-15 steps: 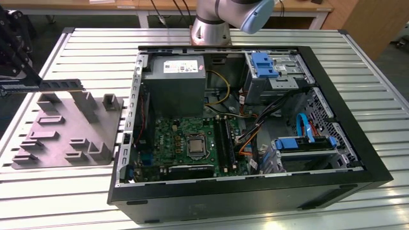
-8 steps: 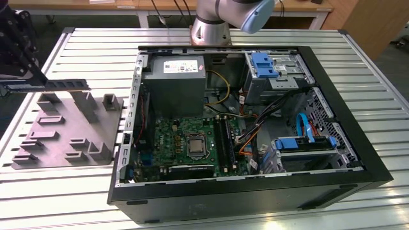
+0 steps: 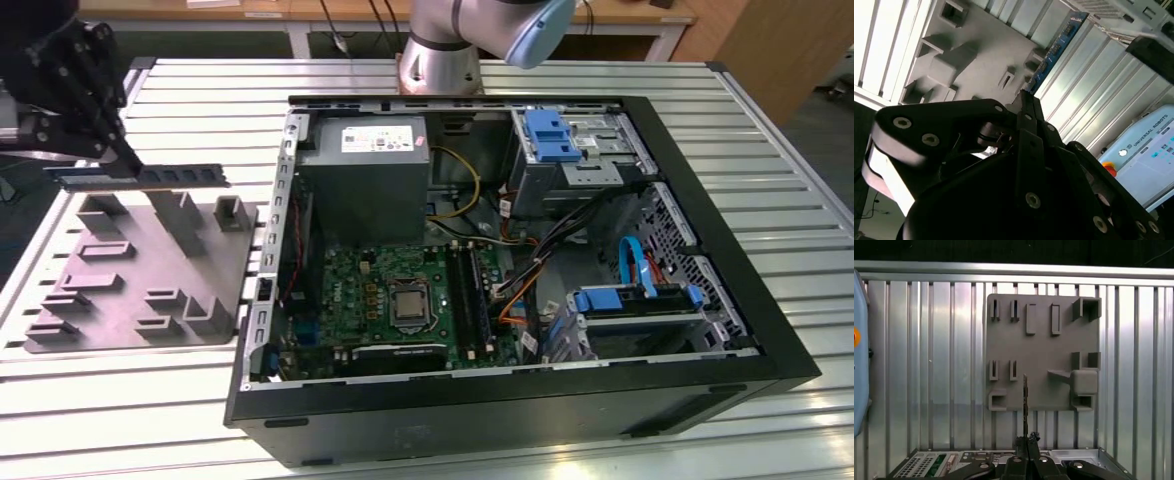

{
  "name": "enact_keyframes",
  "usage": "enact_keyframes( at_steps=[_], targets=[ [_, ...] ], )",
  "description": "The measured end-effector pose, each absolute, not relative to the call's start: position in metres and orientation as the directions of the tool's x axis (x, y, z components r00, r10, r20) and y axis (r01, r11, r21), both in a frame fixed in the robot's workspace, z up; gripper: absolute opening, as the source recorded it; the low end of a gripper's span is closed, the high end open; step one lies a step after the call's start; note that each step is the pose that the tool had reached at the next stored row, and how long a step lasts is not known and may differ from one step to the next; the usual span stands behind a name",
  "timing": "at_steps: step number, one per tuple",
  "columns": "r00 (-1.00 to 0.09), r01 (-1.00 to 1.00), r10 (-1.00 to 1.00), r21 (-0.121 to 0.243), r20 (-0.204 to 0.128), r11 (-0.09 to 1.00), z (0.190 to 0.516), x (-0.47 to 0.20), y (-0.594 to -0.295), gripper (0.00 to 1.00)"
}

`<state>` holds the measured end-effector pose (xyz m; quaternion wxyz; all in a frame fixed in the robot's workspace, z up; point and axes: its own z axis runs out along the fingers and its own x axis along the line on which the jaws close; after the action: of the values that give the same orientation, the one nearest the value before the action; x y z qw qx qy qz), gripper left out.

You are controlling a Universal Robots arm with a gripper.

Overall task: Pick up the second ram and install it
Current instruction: 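Pick up the second ram and move it above second insertion slot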

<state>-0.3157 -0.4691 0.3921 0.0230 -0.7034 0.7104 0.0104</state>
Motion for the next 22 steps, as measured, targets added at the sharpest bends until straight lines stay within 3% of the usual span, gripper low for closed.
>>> enact_keyframes(
  at_steps=[22],
  targets=[
    [-0.010, -1.000, -0.999, -0.016, -0.047, 0.010, 0.392, -0.216, -0.470, 0.11]
  ],
)
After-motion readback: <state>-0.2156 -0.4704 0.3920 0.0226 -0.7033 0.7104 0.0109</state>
